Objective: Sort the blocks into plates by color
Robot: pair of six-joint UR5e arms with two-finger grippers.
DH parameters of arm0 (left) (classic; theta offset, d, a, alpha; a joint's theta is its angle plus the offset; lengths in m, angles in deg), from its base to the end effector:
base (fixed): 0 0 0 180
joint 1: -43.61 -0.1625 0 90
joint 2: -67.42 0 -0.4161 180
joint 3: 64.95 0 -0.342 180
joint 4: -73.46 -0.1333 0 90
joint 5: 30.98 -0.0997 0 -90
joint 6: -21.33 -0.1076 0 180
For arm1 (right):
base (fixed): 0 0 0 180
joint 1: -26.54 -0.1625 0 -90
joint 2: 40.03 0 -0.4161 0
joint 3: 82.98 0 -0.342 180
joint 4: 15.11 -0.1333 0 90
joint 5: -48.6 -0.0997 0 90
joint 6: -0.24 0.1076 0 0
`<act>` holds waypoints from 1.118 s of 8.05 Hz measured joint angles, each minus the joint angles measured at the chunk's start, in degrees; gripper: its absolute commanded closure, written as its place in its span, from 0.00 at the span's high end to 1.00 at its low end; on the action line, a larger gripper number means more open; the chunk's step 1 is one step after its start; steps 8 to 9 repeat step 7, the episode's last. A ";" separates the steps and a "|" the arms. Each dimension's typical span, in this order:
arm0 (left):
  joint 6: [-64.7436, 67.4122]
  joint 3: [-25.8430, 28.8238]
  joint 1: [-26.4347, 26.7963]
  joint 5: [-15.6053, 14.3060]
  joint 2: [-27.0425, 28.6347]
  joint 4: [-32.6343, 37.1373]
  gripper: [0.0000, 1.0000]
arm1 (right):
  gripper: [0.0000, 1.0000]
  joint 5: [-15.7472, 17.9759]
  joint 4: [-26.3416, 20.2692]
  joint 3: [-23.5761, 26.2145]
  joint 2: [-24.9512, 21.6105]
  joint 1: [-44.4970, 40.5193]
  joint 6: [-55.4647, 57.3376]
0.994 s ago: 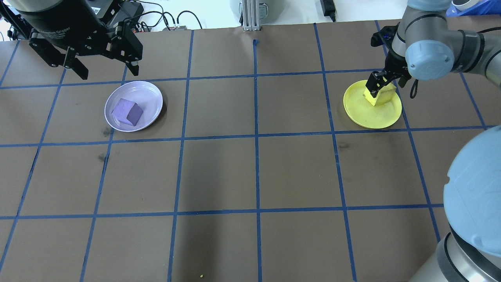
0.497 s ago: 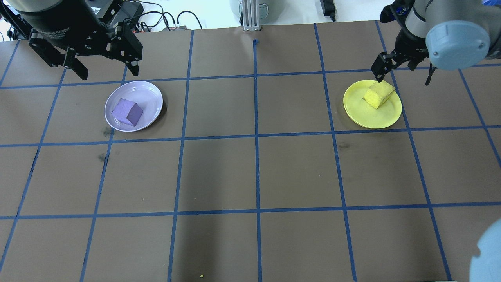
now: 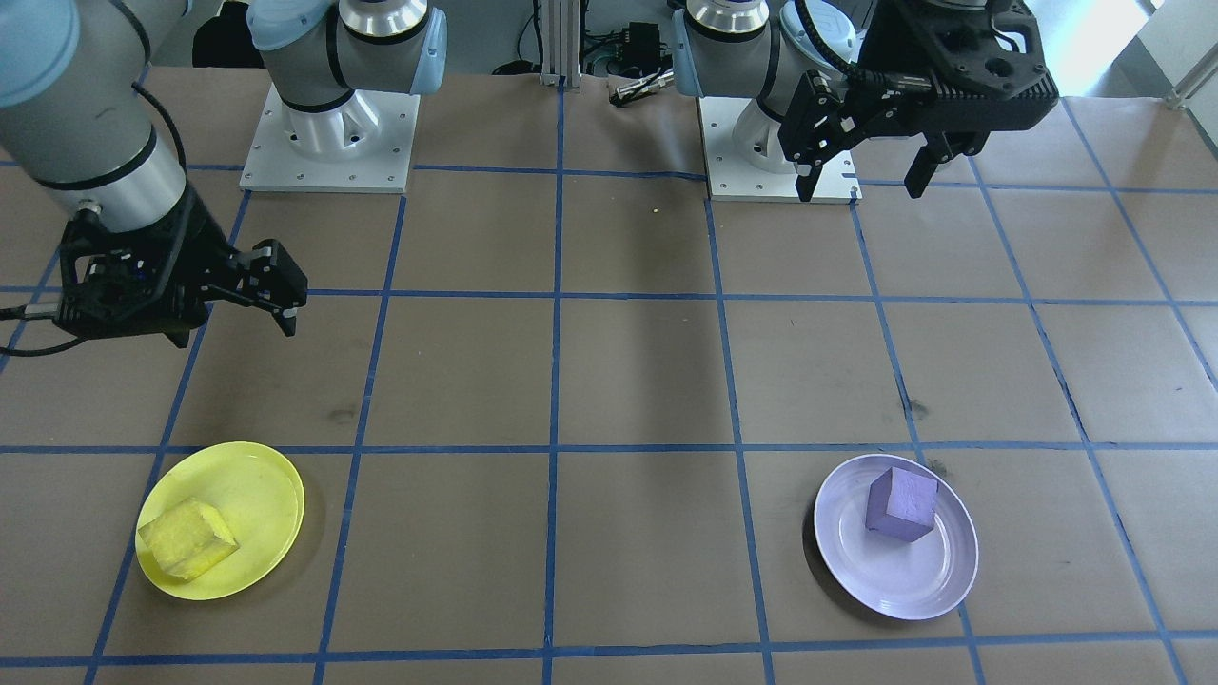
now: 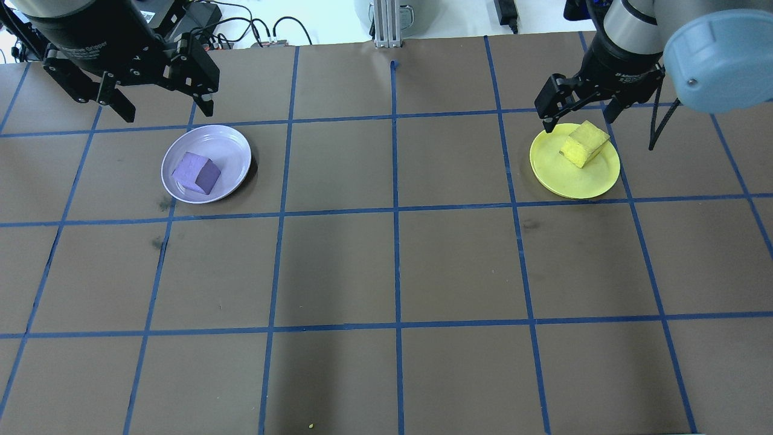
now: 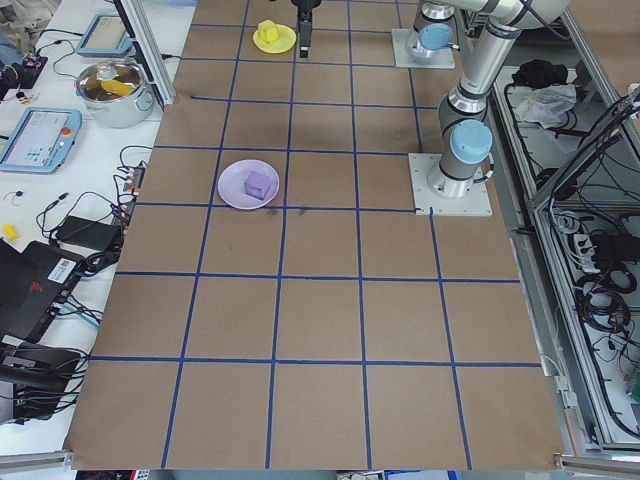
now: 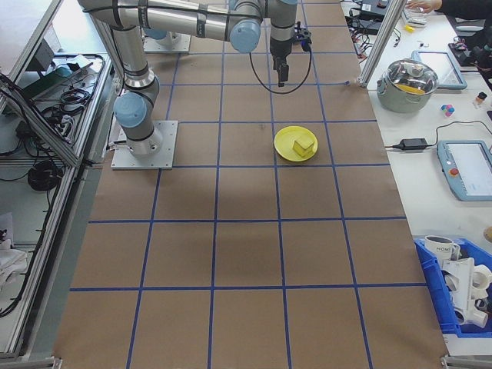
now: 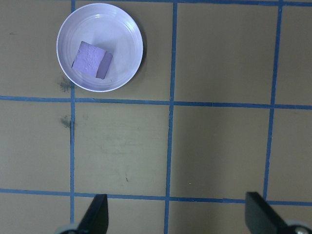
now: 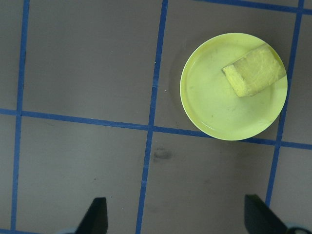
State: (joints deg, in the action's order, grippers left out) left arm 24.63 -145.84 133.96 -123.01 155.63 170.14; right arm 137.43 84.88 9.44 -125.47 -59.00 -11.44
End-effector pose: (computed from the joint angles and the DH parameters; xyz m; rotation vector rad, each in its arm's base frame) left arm -0.1321 -0.4294 0.5432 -0.0820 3.1053 -0.1161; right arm 0.0979 -0.4868 0.4335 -0.1978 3.1213 -0.0858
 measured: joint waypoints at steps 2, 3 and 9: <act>-0.04 0.02 0.00 -0.06 -0.04 0.00 1.00 | 1.00 -0.02 -4.21 0.18 -4.26 -1.18 4.71; -0.04 0.02 0.00 -0.01 -0.05 0.00 1.00 | 1.00 -0.43 -6.17 1.11 -6.56 -1.31 6.63; 0.00 -0.05 0.00 0.27 0.13 0.00 1.00 | 1.00 -0.94 -7.39 5.01 -9.88 -1.30 7.74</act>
